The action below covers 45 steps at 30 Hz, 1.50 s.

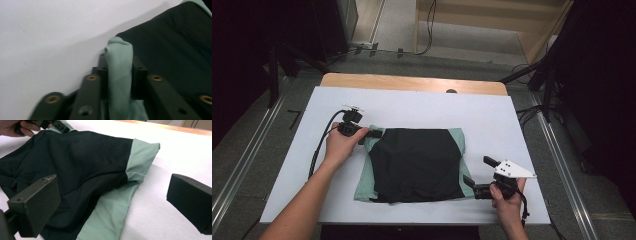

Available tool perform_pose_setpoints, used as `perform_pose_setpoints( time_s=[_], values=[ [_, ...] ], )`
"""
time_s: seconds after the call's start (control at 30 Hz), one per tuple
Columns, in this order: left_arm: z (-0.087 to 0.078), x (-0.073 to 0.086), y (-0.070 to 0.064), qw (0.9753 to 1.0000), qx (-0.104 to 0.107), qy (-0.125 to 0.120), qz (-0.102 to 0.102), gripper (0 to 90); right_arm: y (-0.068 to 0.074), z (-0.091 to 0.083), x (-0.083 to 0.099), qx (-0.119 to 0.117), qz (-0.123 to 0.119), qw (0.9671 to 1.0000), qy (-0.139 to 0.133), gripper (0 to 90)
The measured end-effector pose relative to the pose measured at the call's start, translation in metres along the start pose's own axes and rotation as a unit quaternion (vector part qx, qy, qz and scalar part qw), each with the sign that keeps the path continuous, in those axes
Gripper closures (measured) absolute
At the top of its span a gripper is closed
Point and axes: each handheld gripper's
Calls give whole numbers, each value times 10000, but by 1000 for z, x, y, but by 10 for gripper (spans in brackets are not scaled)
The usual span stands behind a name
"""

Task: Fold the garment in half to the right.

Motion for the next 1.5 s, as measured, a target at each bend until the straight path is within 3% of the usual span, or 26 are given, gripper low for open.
perform_pose_setpoints(
  time_s=[0.1,0.4,0.73,1.03,1.5],
  values=[
    [-3,-2,-6,9999,-59,4,121,829,1,0,0,0,-3,10000,-6,0],
    [-12,-8,-17,9991,-161,-69,380,838,9,2,-3,-42,-107,9999,15,0],
    [-13,-10,-22,9988,-240,-106,417,839,25,5,-11,-181,-227,9996,-1,0],
    [-17,-13,-27,9984,-272,-148,480,838,46,17,-27,-592,-363,9976,59,0],
    [-18,-15,-29,9983,-282,-122,501,839,81,43,-54,-1016,-663,9925,144,0]
  ],
)
Point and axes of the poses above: each handheld gripper's, and its own axes: z roughly forward along the jaws, x roughly out of its underside, y roughly to its left, and after that the axes turned 4 degrees about z, right-handed
